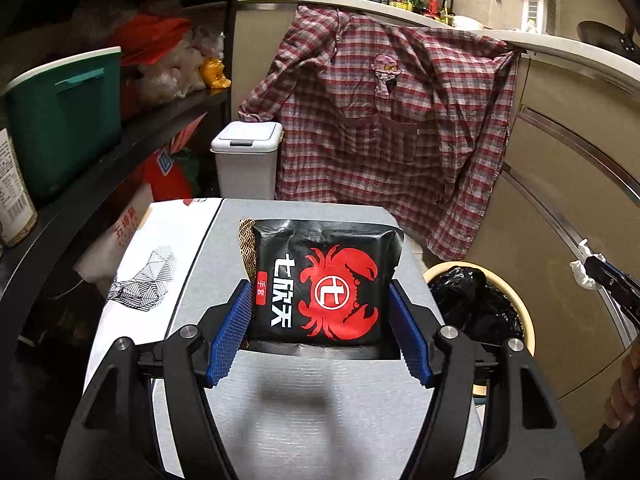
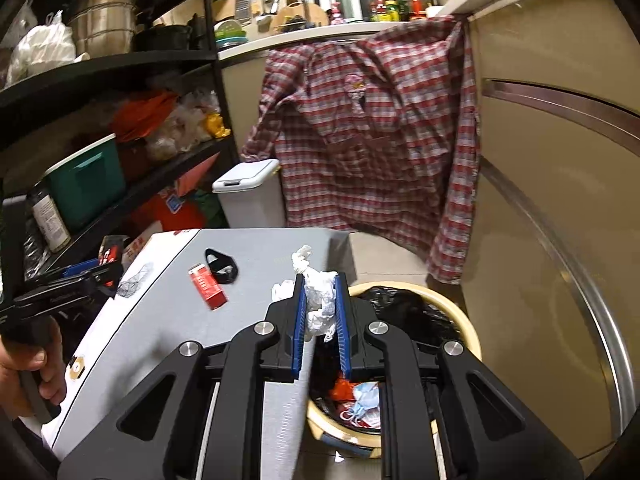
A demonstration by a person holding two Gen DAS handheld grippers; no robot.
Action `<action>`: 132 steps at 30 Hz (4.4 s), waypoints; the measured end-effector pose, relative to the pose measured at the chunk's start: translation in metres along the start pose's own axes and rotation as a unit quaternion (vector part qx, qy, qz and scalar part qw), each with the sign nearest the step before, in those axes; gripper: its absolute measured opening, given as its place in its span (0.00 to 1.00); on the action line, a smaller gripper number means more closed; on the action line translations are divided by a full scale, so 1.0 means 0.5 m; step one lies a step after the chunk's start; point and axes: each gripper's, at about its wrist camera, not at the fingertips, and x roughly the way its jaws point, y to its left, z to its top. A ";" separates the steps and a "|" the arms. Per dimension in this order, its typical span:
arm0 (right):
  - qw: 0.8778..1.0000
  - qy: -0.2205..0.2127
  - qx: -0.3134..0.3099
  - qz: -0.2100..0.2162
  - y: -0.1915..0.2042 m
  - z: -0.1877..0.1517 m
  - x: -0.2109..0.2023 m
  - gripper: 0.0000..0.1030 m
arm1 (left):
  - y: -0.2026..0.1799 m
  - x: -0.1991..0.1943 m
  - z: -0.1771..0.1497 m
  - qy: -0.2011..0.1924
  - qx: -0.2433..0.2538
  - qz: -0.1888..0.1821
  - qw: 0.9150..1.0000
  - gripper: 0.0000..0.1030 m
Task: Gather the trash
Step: 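Lift the packet and tissue and carry both over the bin, then open the right tool and the left tool to drop tissue and packet into the bin, then move both open tools back over the table toward the box and strap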
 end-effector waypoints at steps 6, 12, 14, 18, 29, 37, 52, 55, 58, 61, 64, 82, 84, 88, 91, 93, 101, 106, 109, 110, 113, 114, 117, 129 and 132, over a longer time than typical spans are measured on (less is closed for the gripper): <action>1.000 -0.004 0.026 -0.016 -0.052 0.006 -0.002 0.14 | -0.022 0.008 -0.002 0.000 0.007 -0.010 1.000 0.64; 0.999 -0.007 0.039 -0.029 -0.087 0.013 0.000 0.14 | -0.039 0.016 0.000 -0.002 0.019 -0.015 1.000 0.64; 0.999 -0.005 0.043 -0.032 -0.095 0.014 0.005 0.14 | -0.042 0.019 0.001 -0.003 0.023 -0.016 1.000 0.64; 0.998 -0.003 0.049 -0.035 -0.104 0.015 0.012 0.14 | -0.047 0.026 0.003 -0.002 0.026 -0.017 1.000 0.64; 0.998 0.003 0.046 -0.044 -0.106 0.016 0.025 0.14 | -0.063 0.035 0.009 -0.001 0.030 -0.027 0.999 0.64; 0.997 -0.001 0.060 -0.054 -0.132 0.022 0.027 0.14 | -0.105 0.037 0.014 0.002 0.042 -0.047 0.998 0.64; 0.995 0.003 0.081 -0.052 -0.168 0.035 0.052 0.14 | -0.252 0.095 0.025 0.022 0.062 -0.115 0.991 0.64; 0.995 0.003 0.084 -0.050 -0.172 0.037 0.053 0.14 | -0.294 0.120 0.019 0.030 0.072 -0.123 0.989 0.65; 0.995 0.004 0.088 -0.050 -0.180 0.040 0.058 0.14 | -0.324 0.139 0.012 0.037 0.081 -0.127 0.988 0.65; 0.994 0.007 0.094 -0.049 -0.188 0.038 0.062 0.14 | -0.344 0.156 0.009 0.044 0.081 -0.130 0.987 0.66; 0.994 0.010 0.097 -0.048 -0.190 0.035 0.066 0.15 | -0.360 0.170 0.008 0.050 0.083 -0.130 0.987 0.67; 0.991 0.004 0.120 -0.055 -0.207 0.042 0.065 0.42 | -0.384 0.204 0.011 0.067 0.091 -0.122 0.986 0.77; 0.991 0.002 0.124 -0.055 -0.210 0.041 0.062 0.42 | -0.385 0.205 0.010 0.069 0.093 -0.121 0.986 0.80; 0.990 0.000 0.131 -0.054 -0.216 0.043 0.059 0.42 | -0.381 0.203 0.010 0.070 0.086 -0.121 0.986 0.83; 0.990 -0.001 0.133 -0.054 -0.218 0.042 0.057 0.42 | -0.382 0.205 0.012 0.073 0.084 -0.122 0.986 0.84; 0.990 -0.001 0.133 -0.055 -0.219 0.041 0.056 0.42 | -0.383 0.204 0.012 0.071 0.083 -0.120 0.987 0.84; 0.989 -0.001 0.135 -0.053 -0.223 0.040 0.056 0.42 | -0.370 0.184 0.018 0.060 0.085 -0.117 0.988 0.83; 0.990 -0.001 0.129 -0.049 -0.206 0.040 0.058 0.42 | -0.319 0.145 0.024 0.047 0.086 -0.102 0.990 0.81; 0.992 -0.002 0.121 -0.046 -0.185 0.042 0.060 0.42 | -0.273 0.121 0.031 0.041 0.088 -0.091 0.991 0.74; 0.992 -0.003 0.119 -0.045 -0.178 0.043 0.061 0.42 | -0.248 0.110 0.036 0.037 0.089 -0.086 0.992 0.72; 0.993 -0.008 0.108 -0.039 -0.146 0.044 0.062 0.42 | -0.180 0.081 0.051 0.026 0.088 -0.068 0.993 0.68; 0.994 -0.009 0.104 -0.036 -0.137 0.045 0.065 0.40 | -0.151 0.071 0.056 0.022 0.087 -0.061 0.994 0.66; 0.996 -0.009 0.089 -0.022 -0.100 0.040 0.075 0.30 | -0.070 0.046 0.064 0.013 0.080 -0.044 0.996 0.59; 0.998 0.001 0.055 0.037 0.034 0.017 0.149 0.21 | 0.132 0.134 0.032 0.038 -0.038 0.010 0.998 0.44; 0.997 0.000 0.061 0.043 0.036 0.025 0.159 0.21 | 0.108 0.181 0.014 0.049 -0.052 0.015 0.997 0.58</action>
